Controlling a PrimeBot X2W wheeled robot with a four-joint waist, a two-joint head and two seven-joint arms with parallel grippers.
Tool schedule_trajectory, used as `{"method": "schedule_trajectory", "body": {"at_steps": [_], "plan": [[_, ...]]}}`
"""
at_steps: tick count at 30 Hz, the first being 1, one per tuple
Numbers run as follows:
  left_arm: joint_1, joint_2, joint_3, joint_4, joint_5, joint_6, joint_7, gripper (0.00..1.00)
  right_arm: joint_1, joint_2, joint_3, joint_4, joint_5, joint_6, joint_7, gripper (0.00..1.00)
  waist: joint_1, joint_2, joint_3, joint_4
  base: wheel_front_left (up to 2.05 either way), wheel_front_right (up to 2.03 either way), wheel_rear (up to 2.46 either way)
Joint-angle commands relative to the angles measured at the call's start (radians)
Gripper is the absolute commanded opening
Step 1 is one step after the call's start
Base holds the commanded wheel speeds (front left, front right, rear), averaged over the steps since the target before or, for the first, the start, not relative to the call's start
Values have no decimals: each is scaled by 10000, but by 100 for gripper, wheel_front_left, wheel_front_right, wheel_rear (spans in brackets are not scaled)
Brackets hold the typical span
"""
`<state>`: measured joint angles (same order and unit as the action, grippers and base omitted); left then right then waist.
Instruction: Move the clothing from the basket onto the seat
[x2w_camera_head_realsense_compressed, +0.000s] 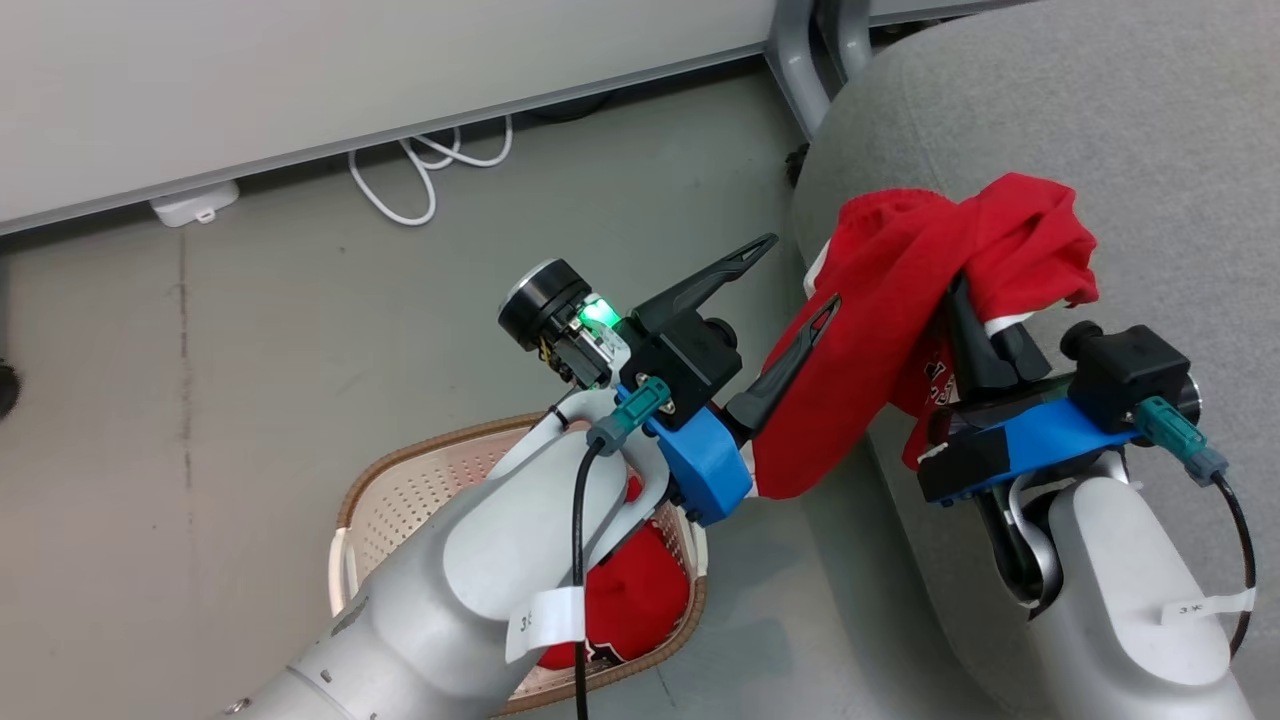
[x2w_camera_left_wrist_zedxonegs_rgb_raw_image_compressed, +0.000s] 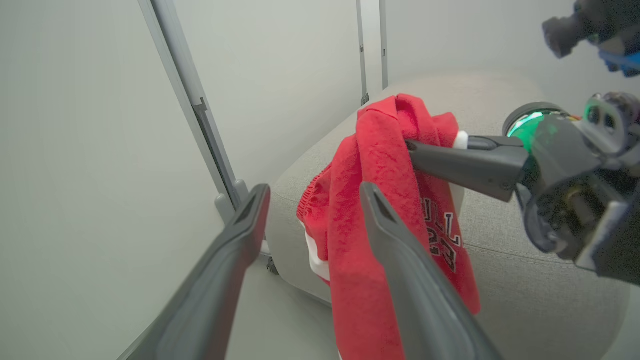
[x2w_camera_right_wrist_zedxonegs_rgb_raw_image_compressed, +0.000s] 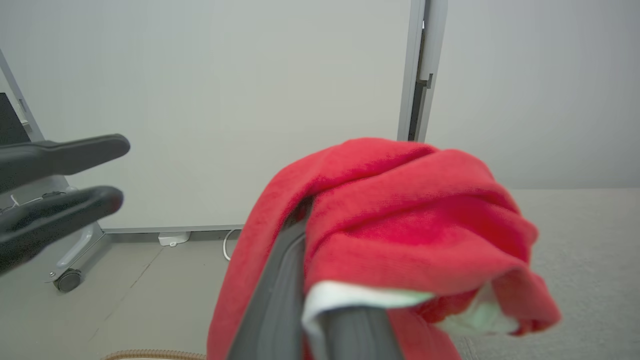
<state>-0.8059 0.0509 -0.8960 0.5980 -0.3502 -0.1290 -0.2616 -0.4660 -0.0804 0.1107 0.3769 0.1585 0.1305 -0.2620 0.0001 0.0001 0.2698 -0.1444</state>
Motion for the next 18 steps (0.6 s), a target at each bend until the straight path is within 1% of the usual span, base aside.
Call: {"method": "schedule_trajectory", "body": {"at_steps": [1,11,18], "plan": [[-140,-2,-75,38,35,-15,-52,100,140,-52,-97,-97,-75,5,-45,0,-1,-1,187,-314,0,0,0],[76,-1,-459,148,-130,-21,-52,100,548,-136,-865,-559,-136,5,-44,0,-1,-1,385,-1264,0,0,0],[287,0,-947,84,-295,-20,-52,100,1089,-187,-1341,-828,-162,5,-44,0,-1,-1,386,-1677,0,0,0]]}}
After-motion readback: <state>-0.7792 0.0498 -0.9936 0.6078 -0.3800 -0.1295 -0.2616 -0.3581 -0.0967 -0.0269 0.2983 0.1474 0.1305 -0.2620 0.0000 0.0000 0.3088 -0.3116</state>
